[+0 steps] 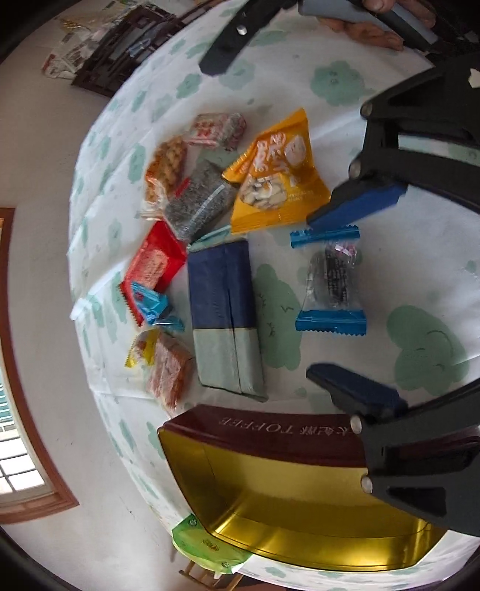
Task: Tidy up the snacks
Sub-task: 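Reach the left gripper to the blue-ended wrapped candy and grasp it, then release the candy into the tin with left gripper while right gripper grasps chip bag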
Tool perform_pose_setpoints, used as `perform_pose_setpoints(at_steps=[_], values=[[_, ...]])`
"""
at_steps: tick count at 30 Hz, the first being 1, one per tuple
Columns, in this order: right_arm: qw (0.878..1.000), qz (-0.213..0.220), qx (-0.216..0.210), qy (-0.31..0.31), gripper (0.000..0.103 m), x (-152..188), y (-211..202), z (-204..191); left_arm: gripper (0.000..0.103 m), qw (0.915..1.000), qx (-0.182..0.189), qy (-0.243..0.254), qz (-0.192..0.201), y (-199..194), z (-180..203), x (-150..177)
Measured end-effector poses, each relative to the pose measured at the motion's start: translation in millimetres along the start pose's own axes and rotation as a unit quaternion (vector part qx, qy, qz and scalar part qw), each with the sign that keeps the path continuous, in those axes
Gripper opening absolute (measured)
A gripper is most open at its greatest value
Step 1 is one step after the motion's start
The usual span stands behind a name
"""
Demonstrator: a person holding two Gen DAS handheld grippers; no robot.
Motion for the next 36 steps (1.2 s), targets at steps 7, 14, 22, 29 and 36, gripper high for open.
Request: perform_pose_setpoints(at_steps=[7, 14, 22, 29, 36], values=[[1.000, -0.001, 0.000, 0.000, 0.102, 1, 1, 0, 0.032, 0.9994, 0.035, -0.008, 0.004, 8, -3, -1], [1.000, -0.003, 0.000, 0.009, 0.102, 1, 2, 1, 0.022, 0.9991, 0.018, -0.034, 0.016, -10, 0, 3], [0.999, -0.023, -0.030, -0.038, 0.102, 6, 1, -19, 0.018, 0.9962, 0.037, -0.072, 0.032, -47, -7, 10], [0.992, -0.086, -0.058, -0.075, 0.102, 31, 14, -64, 0.018, 0.9953, 0.034, -0.071, 0.057, -73, -7, 7], [0.987, -0.117, -0.038, -0.098, 0.102, 41, 37, -95, 0.018, 0.9939, 0.032, -0.084, 0.065, -82, -21, 11]])
Point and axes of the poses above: each gripper's, at about its wrist camera, not at the fingertips, and y roughly the way its jaws point, z to its right, x to its underside, the point moved 4 cm from there along y, roughly the way its jaws point, and after that the axes turned 8 degrees about y, right-handed, at the moved point
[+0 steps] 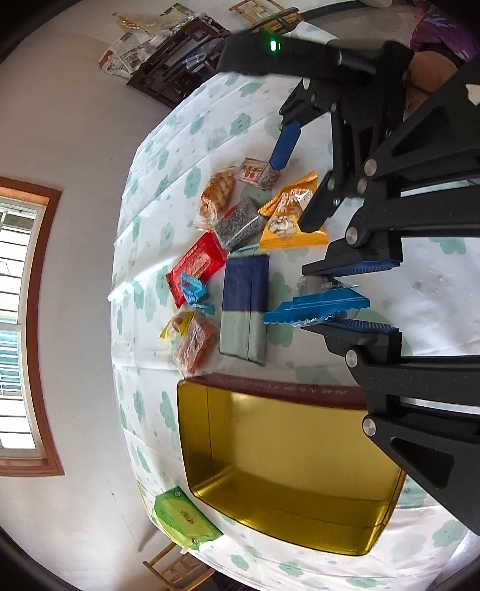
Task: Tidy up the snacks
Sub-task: 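Release the candy into the tin with left gripper while right gripper grasps chip bag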
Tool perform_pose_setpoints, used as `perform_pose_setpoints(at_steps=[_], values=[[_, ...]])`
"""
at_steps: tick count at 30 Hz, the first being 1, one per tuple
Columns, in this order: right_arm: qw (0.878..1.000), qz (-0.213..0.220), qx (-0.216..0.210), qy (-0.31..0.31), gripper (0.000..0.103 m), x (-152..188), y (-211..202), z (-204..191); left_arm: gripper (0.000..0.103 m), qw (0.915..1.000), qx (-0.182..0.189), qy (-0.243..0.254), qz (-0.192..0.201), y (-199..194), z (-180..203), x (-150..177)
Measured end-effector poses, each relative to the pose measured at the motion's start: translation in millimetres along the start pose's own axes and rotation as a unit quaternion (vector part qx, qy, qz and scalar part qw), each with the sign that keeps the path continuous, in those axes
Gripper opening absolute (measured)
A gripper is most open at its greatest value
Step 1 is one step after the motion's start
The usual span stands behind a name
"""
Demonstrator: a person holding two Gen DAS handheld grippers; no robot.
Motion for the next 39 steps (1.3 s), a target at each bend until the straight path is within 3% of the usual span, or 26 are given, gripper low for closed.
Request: perform_pose_setpoints(at_steps=[4, 6, 8, 10, 13, 27, 39], values=[[0.999, -0.021, 0.027, -0.002, 0.102, 1, 17, -4, 0.018, 1.0000, -0.004, -0.006, 0.003, -6, -10, 3], [0.999, -0.019, 0.030, -0.001, 0.096, -1, 19, -4, 0.018, 0.9999, -0.006, -0.009, 0.004, -8, -14, 3], [0.999, -0.035, 0.039, -0.005, 0.077, 0, 26, -5, 0.018, 0.9999, -0.008, -0.013, 0.003, -10, -19, 4], [0.998, -0.034, 0.048, -0.018, 0.050, 1, 27, -9, 0.018, 0.9998, -0.011, -0.017, 0.007, -13, -24, 4], [0.997, -0.032, 0.063, -0.034, 0.043, 2, 27, -12, 0.018, 0.9995, -0.017, -0.024, 0.011, -17, -34, 3], [0.998, -0.022, 0.037, -0.039, 0.039, 4, 20, -12, 0.018, 0.9966, -0.066, -0.045, 0.019, -24, -95, -5], [0.998, -0.023, 0.034, -0.045, 0.039, 5, 21, -14, 0.019, 0.9932, -0.112, -0.031, 0.000, 0, -133, -22]])
Point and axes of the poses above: each gripper's, at about its wrist camera, not at the fingertips, and y roughly the way its jaws point, z to its right, x to its underside, the point moved 4 cm from there along y, roughly the way its jaws point, and after that the axes turned 8 degrees about y, right-handed, at the moved point
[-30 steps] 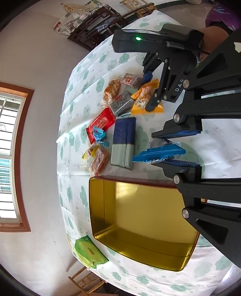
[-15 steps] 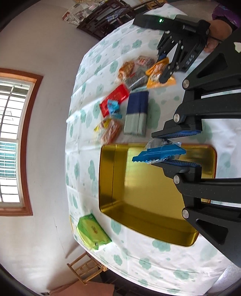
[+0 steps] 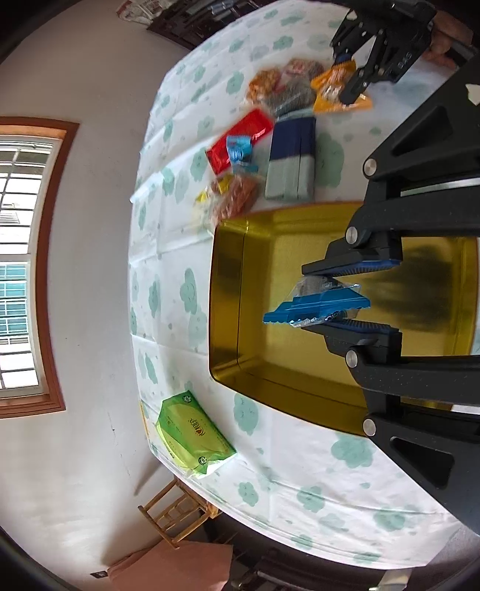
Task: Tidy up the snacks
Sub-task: 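Release the candy into the tin with left gripper while right gripper grasps chip bag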
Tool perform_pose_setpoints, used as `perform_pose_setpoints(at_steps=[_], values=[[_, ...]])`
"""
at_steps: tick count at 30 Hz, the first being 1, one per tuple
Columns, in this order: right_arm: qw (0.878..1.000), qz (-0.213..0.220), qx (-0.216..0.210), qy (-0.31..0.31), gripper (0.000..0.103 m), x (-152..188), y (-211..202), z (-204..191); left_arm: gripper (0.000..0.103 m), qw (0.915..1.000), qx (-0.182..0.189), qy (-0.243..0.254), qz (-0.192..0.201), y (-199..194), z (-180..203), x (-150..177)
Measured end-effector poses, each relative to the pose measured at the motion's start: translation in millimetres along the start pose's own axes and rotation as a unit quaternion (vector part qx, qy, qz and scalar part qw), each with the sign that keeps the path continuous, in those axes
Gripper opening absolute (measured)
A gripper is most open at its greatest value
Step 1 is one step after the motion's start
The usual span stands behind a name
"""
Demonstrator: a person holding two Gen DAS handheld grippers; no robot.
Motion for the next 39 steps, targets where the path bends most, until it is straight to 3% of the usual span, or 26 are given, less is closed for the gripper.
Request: perform_pose_setpoints(at_steps=[14, 23, 26, 31, 39], values=[[1.000, -0.002, -0.003, 0.003, 0.039, 1, 2, 0, 0.021, 0.9980, -0.037, 0.005, -0.051, 62, -27, -16], [1.000, -0.003, -0.003, 0.003, 0.039, 1, 2, 0, 0.025, 0.9965, -0.053, 0.023, -0.060, 78, -29, -20], [1.000, -0.004, -0.003, 0.003, 0.039, 1, 4, -1, 0.035, 0.9972, -0.048, 0.014, -0.055, 75, -31, -20], [1.000, -0.004, 0.000, 0.001, 0.039, 1, 4, -1, 0.061, 0.9978, -0.060, 0.010, -0.027, 53, -27, -18], [1.000, -0.004, 0.001, -0.001, 0.039, 1, 4, -2, 0.066, 0.9974, -0.072, 0.011, -0.004, 11, -15, -3]])
Point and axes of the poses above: each gripper's, at about its wrist camera, not at the fingertips, and y roughly the way its jaws point, z to its right, x to its underside, the point moved 4 cm from there along y, roughly the way its jaws point, and after that the axes turned 8 degrees about y, right-handed, at the moved point
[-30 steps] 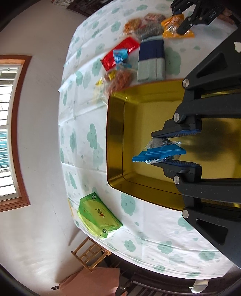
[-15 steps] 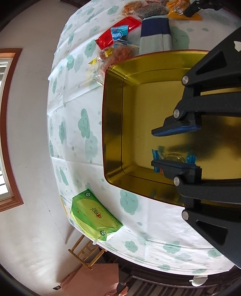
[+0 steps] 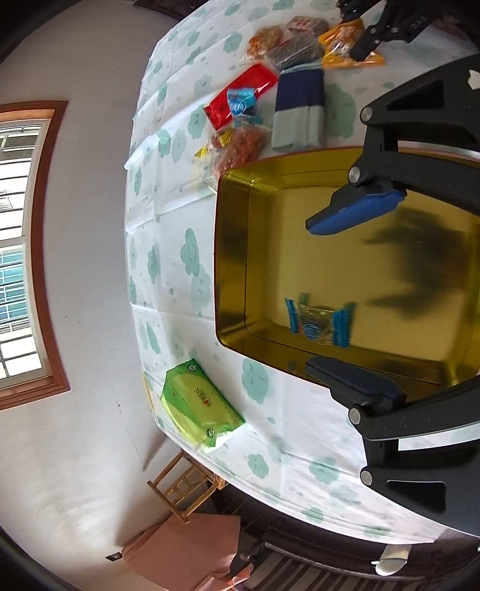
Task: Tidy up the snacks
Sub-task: 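Release the candy into the tin with left gripper while right gripper grasps chip bag, then carry the orange chip bag into the gold tin and release it with the right gripper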
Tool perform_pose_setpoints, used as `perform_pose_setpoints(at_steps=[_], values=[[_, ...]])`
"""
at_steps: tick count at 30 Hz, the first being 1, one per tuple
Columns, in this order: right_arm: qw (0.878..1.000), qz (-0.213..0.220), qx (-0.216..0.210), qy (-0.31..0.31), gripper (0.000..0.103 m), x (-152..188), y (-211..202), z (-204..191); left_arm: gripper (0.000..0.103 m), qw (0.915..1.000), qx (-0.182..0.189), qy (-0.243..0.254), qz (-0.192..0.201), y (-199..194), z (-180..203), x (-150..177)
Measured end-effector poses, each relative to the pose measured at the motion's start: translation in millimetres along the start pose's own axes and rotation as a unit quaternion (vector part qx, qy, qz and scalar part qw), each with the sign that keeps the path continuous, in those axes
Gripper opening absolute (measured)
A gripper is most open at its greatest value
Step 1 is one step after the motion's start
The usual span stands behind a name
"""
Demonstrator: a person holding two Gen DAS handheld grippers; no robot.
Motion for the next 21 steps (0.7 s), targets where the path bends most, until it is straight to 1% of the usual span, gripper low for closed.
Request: perform_pose_setpoints(at_steps=[7, 10, 14, 16, 18, 21], values=[[1.000, 0.001, 0.005, -0.006, 0.039, 0, -1, -1, 0.070, 0.9998, -0.003, 0.003, 0.019, -32, 5, 18], [1.000, 0.001, 0.008, -0.007, 0.039, 0, -2, -1, 0.074, 0.9996, -0.003, 0.003, 0.028, -39, 4, 25], [1.000, 0.001, 0.010, -0.006, 0.039, 3, -3, -3, 0.075, 0.9989, -0.003, -0.005, 0.046, -41, -2, 35], [1.000, 0.002, 0.012, -0.006, 0.039, 4, -5, -4, 0.075, 0.9977, 0.001, -0.015, 0.066, -40, -7, 39], [1.000, 0.001, 0.012, -0.005, 0.039, 5, -5, -5, 0.075, 0.9959, -0.004, -0.027, 0.086, -39, -17, 43], [1.000, 0.002, 0.012, -0.003, 0.039, 7, -7, -7, 0.075, 0.9918, 0.012, -0.063, 0.111, -35, -38, 51]])
Point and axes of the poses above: each gripper's, at about its wrist camera, not at the fingertips, and y roughly the way its jaws point, z to its right, x to its underside, the point moved 4 cm from there along y, roughly the way its jaws point, and after that the axes turned 8 degrees about y, right-handed, at the moved point
